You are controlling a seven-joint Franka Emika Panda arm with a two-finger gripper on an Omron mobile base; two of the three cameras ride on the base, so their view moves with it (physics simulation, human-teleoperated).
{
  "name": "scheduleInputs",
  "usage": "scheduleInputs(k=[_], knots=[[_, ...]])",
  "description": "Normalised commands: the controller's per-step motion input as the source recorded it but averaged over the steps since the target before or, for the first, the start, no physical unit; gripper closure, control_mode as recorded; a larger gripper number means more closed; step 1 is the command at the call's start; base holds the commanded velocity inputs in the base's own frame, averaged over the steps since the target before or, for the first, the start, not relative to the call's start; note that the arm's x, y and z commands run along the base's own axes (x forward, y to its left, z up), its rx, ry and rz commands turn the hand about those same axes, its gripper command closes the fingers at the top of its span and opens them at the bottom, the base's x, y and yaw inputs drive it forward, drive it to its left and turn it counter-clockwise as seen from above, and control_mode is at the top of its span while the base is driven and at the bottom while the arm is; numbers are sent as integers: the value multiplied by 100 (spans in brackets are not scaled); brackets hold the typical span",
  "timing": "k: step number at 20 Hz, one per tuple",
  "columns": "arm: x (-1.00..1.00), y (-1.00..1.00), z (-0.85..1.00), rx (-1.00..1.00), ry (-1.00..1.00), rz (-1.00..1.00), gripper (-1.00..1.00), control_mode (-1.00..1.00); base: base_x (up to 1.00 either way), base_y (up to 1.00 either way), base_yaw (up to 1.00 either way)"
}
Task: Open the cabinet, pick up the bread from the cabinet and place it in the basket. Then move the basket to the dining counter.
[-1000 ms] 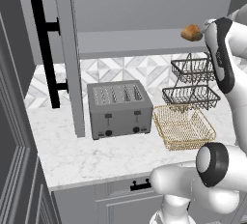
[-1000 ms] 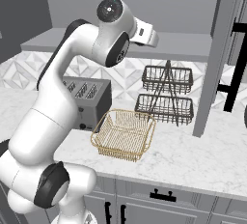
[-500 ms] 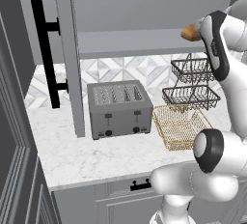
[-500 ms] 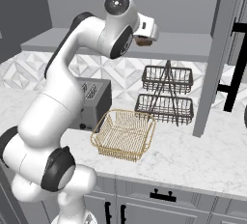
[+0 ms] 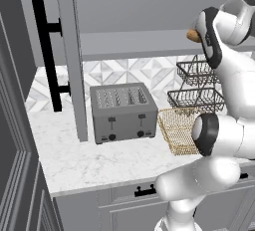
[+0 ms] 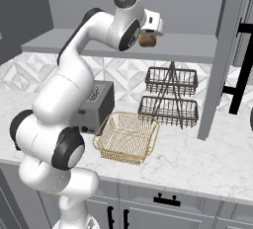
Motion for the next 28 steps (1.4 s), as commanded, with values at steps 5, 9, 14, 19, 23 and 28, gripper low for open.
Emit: scheduleInputs(k=[5, 9, 14, 19, 23, 28], knots=[[45, -10, -13, -2, 1, 0, -100, -100, 0, 0, 0], [49, -26, -21, -2, 3, 0, -100, -100, 0, 0, 0], [39, -11, -19, -1, 3, 0, -100, -100, 0, 0, 0], [16, 0, -11, 0, 2, 0, -100, -100, 0, 0, 0], [4, 1, -10, 0, 6, 0, -100, -100, 0, 0, 0], [0, 2, -12, 0, 4, 0, -100, -100, 0, 0, 0]])
